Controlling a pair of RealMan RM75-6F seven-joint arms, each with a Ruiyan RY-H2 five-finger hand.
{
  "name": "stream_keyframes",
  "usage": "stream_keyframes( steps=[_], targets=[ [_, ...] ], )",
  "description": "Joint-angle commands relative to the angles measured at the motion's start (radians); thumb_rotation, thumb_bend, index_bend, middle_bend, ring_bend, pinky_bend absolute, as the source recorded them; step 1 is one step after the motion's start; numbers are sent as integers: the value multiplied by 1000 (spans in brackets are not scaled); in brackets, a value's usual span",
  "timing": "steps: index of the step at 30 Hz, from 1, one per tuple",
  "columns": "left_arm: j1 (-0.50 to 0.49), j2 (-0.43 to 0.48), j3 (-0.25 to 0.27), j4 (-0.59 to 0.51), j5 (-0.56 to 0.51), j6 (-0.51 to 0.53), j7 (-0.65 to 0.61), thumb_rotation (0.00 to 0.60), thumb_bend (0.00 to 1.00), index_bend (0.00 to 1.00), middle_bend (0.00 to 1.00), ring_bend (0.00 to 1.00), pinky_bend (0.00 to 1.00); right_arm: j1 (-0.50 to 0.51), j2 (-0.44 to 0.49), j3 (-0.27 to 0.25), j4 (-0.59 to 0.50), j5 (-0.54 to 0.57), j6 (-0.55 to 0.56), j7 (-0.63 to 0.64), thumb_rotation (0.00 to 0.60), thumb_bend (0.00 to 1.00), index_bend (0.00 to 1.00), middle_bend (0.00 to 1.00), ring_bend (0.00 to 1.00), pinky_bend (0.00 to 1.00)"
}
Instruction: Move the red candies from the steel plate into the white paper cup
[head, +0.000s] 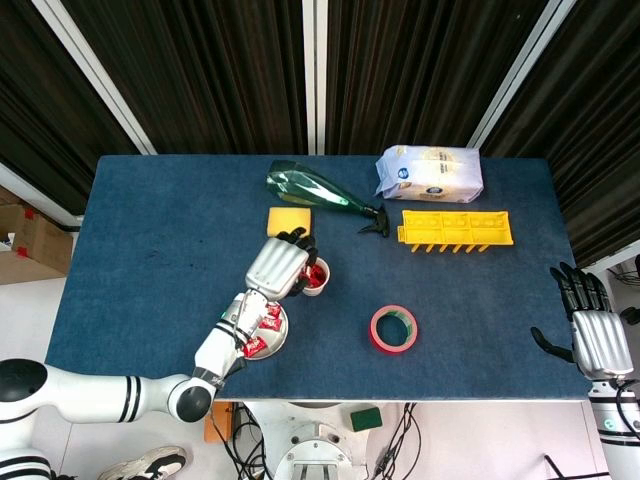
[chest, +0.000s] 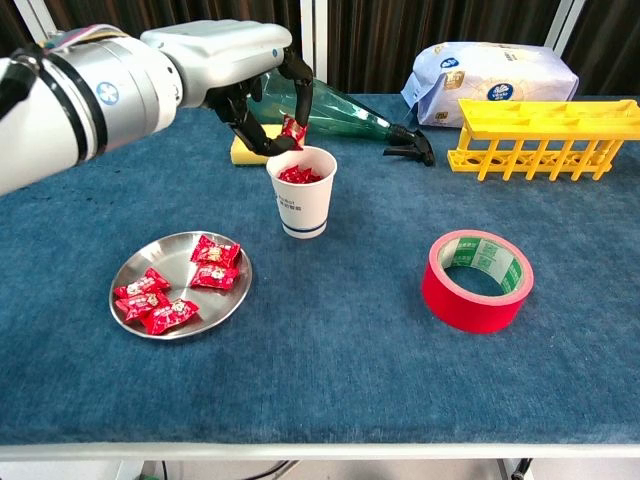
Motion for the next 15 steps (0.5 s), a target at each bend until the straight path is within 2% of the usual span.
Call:
stream_keyframes(
  steps=[1, 3, 7, 10, 15],
  targets=[
    [-23, -32, 5, 44, -28, -4, -10, 600, 326, 530, 277, 142, 319, -1, 1, 0, -1, -1, 2, 3, 600, 238, 0, 0, 0, 0],
    [-28, -41, 12, 63, -39, 1, -11, 600, 323, 485, 277, 142, 319, -2, 2, 0, -1, -1, 3, 4, 600, 238, 0, 0, 0, 0],
    [-34, -41, 25, 74, -55, 14, -10, 600, 293, 307, 266, 142, 320, -1, 2, -1, 0, -2, 1, 5, 600, 238, 0, 0, 0, 0],
    [-30, -29, 37, 58, -42, 23, -21, 600, 288, 255, 265, 141, 320, 0, 1, -1, 0, -1, 0, 2, 600, 238, 0, 0, 0, 0],
    [-13, 9, 65, -4, -3, 53, -33, 600, 287, 245, 265, 142, 321, 1, -1, 0, 0, 1, -3, -4, 600, 238, 0, 0, 0, 0]
  ],
)
